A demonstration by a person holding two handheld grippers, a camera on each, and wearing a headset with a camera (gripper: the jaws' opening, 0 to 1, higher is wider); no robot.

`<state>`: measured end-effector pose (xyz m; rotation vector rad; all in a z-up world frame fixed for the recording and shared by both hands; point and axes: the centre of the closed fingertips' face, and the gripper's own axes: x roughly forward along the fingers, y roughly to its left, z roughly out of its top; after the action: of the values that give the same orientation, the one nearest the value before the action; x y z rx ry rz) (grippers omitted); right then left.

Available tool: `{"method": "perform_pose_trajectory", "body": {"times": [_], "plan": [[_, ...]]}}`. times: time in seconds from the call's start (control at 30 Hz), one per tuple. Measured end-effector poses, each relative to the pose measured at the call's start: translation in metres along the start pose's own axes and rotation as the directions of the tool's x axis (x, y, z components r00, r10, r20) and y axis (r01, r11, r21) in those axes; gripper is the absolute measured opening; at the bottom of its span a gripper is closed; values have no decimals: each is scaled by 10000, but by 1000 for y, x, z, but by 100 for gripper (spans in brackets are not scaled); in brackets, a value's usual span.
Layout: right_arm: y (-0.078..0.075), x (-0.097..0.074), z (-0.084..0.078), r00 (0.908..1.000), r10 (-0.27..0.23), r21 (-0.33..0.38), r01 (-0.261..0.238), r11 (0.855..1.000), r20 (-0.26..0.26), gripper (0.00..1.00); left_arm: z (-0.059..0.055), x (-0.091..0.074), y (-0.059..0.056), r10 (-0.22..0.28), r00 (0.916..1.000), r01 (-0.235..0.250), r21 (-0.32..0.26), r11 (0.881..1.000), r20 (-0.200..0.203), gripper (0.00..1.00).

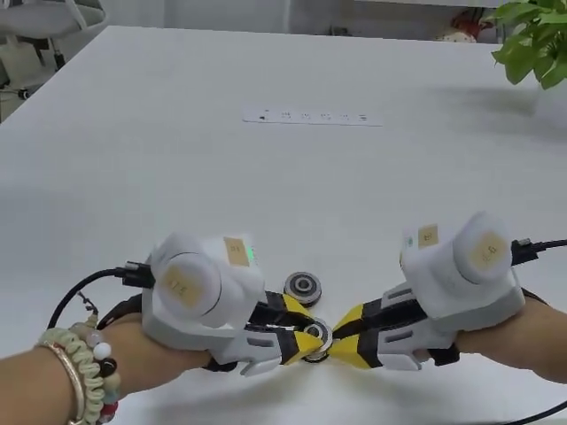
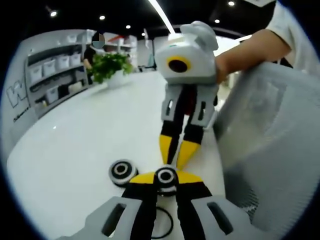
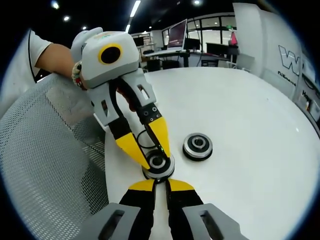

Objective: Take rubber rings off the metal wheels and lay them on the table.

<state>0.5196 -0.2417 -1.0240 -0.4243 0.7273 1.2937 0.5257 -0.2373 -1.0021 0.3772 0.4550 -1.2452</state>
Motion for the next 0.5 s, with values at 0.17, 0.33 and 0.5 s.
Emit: {"method": "perform_pose_trajectory", "body": {"times": [0.17, 0.33, 0.5], "plan": [[0, 0, 0, 10000, -29, -64, 29, 10000, -1, 5, 0, 0, 0, 26, 10000, -26, -64, 10000, 39, 15], [-3, -1, 0, 9998, -180, 159, 181, 9997, -76, 0, 0, 0, 1, 28, 10000, -27, -105, 9999, 77, 15], [-5, 1, -2, 9997, -167, 1681, 191, 9856, -155, 0, 0, 0, 0, -2, 9999, 4, -120, 9999, 139, 15]]}}
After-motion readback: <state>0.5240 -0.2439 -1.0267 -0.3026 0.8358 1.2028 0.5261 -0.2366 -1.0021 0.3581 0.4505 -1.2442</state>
